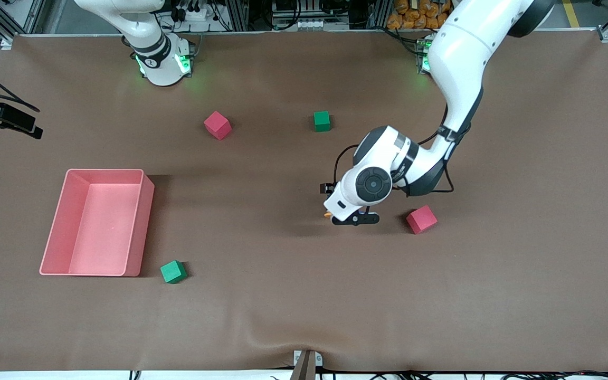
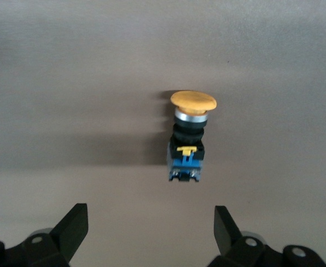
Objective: Place and upright button with both arms
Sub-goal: 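Reach the left gripper down to the button lying on the table, then grasp the button base with the left gripper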
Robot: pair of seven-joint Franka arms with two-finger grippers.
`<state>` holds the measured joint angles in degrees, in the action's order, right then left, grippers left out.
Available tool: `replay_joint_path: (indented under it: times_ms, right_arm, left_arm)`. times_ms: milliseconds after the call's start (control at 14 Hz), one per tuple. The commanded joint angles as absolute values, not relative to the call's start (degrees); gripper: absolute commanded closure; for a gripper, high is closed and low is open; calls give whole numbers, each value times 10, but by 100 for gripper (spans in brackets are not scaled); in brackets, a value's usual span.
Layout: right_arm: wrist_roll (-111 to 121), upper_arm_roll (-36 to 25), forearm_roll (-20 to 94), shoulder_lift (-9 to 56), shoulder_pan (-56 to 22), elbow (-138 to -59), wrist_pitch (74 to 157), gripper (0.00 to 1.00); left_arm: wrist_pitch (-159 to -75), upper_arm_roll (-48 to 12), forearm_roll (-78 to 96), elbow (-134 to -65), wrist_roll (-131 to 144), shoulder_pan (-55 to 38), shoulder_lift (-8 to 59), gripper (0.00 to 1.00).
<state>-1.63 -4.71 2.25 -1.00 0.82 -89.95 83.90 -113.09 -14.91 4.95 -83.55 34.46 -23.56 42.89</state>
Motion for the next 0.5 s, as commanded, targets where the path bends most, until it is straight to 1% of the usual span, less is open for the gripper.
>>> replay_joint_path:
  times_ms: [0, 143, 286, 429]
  right_arm:
    - [-8, -42, 11, -24, 15, -898, 847, 0]
    - [25, -43, -1, -13, 22, -871, 843, 0]
    - [27, -42, -16, -13, 22, -870, 843, 0]
    - [27, -43, -14, -16, 25, -869, 842, 0]
  left_arm:
    - [-1148, -147, 65, -810, 339, -250, 460, 0]
    - [-1148, -147, 66, -798, 338, -257, 475, 0]
    - [-1148, -147, 65, -781, 336, -257, 490, 5]
    - [-1148, -146, 65, -780, 314, -254, 492, 10]
